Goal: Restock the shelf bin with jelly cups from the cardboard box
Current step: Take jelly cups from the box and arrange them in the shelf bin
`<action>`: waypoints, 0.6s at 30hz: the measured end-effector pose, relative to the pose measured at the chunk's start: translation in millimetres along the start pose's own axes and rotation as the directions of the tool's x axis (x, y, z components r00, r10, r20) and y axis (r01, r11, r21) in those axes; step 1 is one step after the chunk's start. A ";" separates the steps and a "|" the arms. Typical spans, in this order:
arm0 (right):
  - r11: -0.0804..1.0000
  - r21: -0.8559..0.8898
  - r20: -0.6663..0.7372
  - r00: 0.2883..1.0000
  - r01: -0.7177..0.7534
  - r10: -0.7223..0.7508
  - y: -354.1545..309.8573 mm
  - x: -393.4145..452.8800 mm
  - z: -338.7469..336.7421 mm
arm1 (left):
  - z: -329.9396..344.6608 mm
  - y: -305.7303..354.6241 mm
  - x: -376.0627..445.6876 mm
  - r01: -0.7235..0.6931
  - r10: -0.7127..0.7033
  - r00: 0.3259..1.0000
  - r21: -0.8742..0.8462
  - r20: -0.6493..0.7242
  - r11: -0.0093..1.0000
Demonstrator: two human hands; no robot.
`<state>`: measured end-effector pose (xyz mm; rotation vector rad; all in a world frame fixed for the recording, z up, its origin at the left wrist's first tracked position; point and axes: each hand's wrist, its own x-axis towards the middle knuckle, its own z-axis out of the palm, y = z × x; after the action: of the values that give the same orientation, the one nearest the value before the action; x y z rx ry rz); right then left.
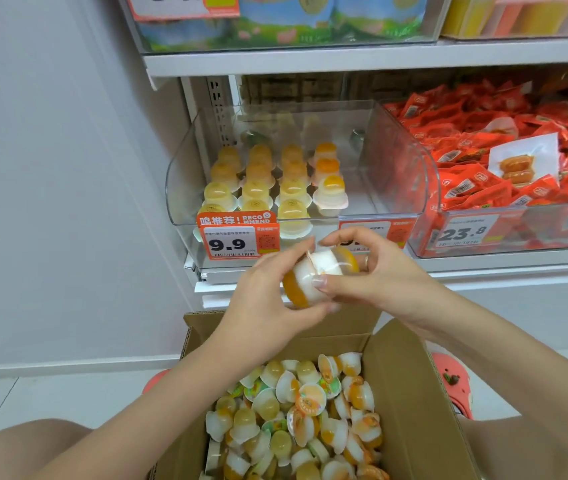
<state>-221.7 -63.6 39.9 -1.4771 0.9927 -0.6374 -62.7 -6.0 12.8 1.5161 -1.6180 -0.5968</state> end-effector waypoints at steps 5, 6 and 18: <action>0.897 -0.419 -0.326 0.898 0.142 -0.295 -40.1 46.8 -38.3 | -26.7 -10.7 29.9 0.008 0.001 0.999 0.173 -0.052 0.985; 0.825 -0.559 -0.342 0.884 0.082 -0.319 -48.3 63.5 -47.8 | -31.6 -15.1 34.2 0.016 -0.008 0.999 0.205 -0.037 0.979; 0.133 -0.904 0.401 0.914 0.406 -0.060 -64.5 138.5 -63.9 | -40.1 -43.8 48.5 -0.128 -0.024 0.980 0.709 0.200 0.693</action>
<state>-194.0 -218.2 92.2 -2.8964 0.9516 0.1935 -1.8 -52.5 11.7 1.9985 -2.2001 -0.0375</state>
